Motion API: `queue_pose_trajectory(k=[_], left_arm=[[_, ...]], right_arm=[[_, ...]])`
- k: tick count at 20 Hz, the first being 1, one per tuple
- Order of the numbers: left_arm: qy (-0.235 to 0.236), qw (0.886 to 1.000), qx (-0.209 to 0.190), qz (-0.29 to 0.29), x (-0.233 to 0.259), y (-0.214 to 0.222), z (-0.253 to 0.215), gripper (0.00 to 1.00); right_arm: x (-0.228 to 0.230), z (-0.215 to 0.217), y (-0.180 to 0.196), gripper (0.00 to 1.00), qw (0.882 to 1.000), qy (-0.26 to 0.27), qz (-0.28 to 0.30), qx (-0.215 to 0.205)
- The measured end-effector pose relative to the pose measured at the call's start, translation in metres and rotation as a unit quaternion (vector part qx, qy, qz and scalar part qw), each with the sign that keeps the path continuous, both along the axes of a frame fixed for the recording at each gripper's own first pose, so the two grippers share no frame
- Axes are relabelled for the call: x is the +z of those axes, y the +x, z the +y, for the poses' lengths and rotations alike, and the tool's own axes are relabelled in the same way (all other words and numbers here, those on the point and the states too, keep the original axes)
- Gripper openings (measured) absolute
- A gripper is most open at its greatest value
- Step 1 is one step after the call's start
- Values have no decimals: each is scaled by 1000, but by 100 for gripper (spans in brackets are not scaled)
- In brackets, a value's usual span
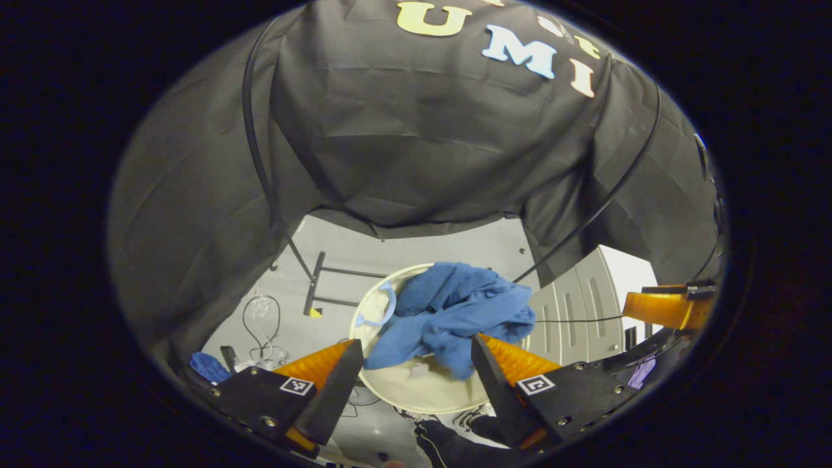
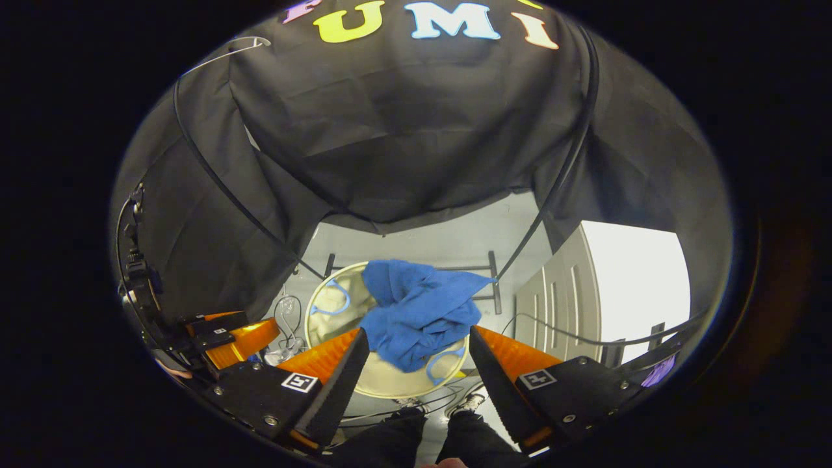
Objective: Grasp the clothes on the hanger with both hands and then place them into the laundry hamper below.
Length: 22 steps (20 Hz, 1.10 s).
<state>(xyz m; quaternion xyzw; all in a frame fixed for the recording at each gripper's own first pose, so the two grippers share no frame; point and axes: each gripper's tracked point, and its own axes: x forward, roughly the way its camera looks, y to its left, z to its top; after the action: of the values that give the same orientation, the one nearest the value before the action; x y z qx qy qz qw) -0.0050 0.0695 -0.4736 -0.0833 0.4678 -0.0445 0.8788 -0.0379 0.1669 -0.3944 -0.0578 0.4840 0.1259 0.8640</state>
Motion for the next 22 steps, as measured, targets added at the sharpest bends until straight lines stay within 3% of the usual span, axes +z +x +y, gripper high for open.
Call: queue_pose_trajectory(k=[6, 10, 11, 17, 22], left_arm=[[45, 996, 20, -73, 96, -11, -23, 96], [51, 987, 62, -139, 182, -4, -77, 97], [51, 984, 76, -154, 202, -6, -95, 97], [34, 954, 155, -256, 315, -10, -173, 96], [54, 920, 173, -347, 419, -10, -173, 96]], right_arm=[[69, -65, 28, 96, 995, 36, -87, -40], [124, -118, 56, 99, 986, 62, -154, -21], [140, -132, 64, 95, 982, 70, -173, -19], [217, -212, 84, 96, 959, 102, -263, -27], [309, -250, 98, 92, 922, 99, -373, -41]])
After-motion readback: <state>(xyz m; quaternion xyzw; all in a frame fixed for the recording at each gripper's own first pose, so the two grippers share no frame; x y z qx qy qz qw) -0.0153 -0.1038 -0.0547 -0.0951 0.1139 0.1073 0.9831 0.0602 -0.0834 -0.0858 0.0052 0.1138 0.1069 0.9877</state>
